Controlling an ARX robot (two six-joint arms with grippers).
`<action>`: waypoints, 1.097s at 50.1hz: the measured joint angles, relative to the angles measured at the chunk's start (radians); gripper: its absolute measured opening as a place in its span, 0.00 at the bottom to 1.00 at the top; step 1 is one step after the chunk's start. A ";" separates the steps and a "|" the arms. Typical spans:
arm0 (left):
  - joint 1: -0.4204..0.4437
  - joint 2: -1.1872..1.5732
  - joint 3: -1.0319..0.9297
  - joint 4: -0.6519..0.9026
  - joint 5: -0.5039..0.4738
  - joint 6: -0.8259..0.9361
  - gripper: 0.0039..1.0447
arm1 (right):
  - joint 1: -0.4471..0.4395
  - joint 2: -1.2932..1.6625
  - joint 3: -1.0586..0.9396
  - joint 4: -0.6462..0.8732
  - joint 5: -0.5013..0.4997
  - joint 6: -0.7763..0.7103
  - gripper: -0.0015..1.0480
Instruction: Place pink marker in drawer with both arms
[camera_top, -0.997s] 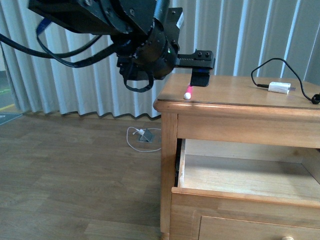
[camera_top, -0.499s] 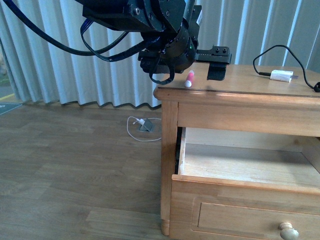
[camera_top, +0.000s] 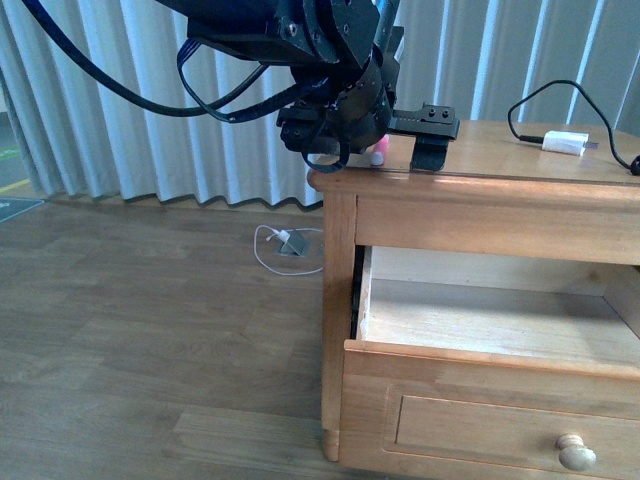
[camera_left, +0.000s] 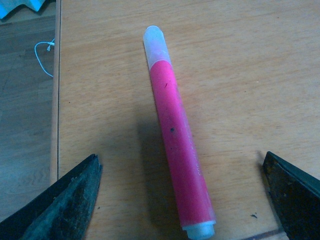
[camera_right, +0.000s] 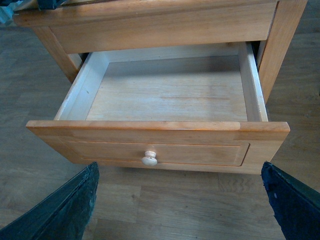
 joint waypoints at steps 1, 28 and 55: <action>0.000 0.000 0.000 0.000 0.000 0.001 0.95 | 0.000 0.000 0.000 0.000 0.000 0.000 0.92; 0.013 0.000 0.001 -0.021 0.002 0.028 0.35 | 0.000 0.000 0.000 0.000 0.000 0.000 0.92; 0.035 -0.172 -0.328 0.240 0.253 0.117 0.14 | 0.000 0.000 0.000 0.000 0.000 0.000 0.92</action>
